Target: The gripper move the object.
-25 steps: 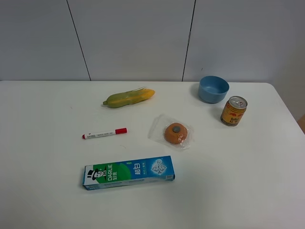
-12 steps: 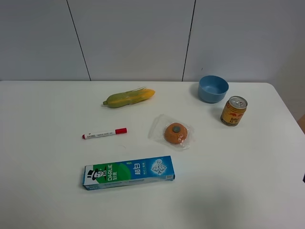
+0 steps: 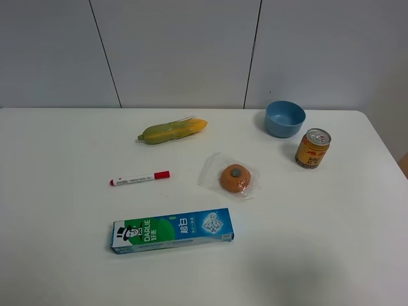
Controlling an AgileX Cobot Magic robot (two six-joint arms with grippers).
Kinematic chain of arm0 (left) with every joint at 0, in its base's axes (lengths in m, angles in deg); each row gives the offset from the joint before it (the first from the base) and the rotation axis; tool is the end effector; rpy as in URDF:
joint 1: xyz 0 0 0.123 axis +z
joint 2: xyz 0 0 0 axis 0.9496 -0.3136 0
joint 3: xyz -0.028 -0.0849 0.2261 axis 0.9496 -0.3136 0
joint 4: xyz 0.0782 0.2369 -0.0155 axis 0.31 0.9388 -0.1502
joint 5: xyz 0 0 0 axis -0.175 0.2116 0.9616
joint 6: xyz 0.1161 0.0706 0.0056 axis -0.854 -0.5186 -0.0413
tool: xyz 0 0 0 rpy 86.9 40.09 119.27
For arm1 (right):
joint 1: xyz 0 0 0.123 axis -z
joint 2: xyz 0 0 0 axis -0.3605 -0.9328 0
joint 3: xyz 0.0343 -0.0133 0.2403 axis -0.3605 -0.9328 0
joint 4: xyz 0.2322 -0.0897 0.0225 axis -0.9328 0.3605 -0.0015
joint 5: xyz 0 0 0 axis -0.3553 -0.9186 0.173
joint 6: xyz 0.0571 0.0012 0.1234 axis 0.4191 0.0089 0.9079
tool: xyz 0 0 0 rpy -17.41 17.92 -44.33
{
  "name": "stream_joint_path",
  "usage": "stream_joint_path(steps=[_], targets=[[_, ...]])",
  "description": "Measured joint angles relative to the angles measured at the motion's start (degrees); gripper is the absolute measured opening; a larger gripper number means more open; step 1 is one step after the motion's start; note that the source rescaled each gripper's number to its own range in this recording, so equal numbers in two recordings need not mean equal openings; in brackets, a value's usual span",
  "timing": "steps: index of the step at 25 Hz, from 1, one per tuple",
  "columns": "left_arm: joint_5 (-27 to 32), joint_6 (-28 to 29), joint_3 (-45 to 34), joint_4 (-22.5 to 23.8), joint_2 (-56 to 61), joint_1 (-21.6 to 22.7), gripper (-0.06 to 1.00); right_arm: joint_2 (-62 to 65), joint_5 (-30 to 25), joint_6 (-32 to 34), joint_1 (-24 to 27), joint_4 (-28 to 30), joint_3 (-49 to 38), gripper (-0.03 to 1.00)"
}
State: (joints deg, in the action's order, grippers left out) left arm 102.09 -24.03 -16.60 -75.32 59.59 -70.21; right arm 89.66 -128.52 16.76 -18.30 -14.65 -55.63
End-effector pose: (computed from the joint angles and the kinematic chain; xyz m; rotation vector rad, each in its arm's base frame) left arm 0.0750 0.0045 0.2596 -0.0338 2.0231 0.0387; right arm 0.0746 0.0061 0.2570 0.0165 2.0449 0.0492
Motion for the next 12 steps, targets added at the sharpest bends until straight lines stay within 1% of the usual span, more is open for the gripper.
stream_joint_path(steps=[6,12], targets=[[0.00,0.00,0.00,0.00,0.00,0.00,1.00,0.00,0.00,-2.43,0.00,-2.01,0.00,1.00],[0.00,0.00,0.00,0.00,0.00,0.00,1.00,0.00,0.00,-1.87,0.00,-1.54,0.00,1.00]])
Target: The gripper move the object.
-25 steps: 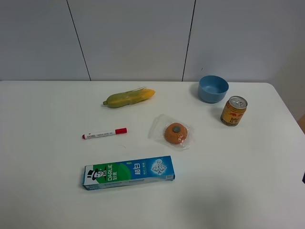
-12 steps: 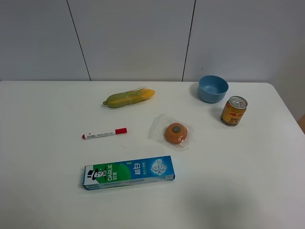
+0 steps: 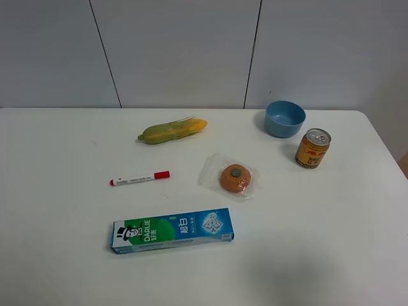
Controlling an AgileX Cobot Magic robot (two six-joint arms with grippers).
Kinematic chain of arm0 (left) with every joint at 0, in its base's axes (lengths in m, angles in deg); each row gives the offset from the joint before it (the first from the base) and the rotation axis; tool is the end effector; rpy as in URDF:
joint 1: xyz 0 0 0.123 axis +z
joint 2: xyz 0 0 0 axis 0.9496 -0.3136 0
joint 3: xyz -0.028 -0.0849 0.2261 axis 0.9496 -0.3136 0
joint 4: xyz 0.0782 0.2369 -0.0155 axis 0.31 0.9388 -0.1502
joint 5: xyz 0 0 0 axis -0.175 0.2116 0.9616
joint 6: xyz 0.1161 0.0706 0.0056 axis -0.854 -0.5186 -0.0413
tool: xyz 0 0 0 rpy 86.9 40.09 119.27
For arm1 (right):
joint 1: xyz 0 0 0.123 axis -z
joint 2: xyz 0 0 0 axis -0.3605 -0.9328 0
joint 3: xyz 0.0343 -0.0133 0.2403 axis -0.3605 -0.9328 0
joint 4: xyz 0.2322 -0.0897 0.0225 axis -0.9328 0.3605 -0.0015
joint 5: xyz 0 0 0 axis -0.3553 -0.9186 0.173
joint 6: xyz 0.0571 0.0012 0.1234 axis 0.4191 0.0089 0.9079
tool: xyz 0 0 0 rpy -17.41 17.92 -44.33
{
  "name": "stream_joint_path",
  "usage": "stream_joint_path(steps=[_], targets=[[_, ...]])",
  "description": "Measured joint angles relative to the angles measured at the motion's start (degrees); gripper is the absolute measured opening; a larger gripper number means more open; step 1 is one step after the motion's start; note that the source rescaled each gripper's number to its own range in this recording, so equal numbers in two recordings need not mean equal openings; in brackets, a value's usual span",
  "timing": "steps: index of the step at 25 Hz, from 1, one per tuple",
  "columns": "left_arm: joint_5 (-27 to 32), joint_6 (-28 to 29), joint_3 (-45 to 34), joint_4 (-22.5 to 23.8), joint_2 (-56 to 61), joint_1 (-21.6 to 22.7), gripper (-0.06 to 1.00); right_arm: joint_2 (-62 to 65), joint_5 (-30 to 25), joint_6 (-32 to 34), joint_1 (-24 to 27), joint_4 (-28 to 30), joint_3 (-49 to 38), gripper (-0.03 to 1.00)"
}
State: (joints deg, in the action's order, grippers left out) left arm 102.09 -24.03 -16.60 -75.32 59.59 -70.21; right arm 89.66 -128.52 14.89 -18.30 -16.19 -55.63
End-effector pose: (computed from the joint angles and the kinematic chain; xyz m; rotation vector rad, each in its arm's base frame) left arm 0.0750 0.0045 0.2596 -0.0338 2.0231 0.0387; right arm 0.0746 0.0093 0.2573 -0.0185 2.0429 0.0609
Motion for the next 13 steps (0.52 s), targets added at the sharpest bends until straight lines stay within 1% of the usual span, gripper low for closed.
stream_joint_path(steps=[13], targets=[[0.00,0.00,0.00,0.00,0.00,0.00,1.00,0.00,0.00,1.07,0.00,0.22,0.00,1.00]])
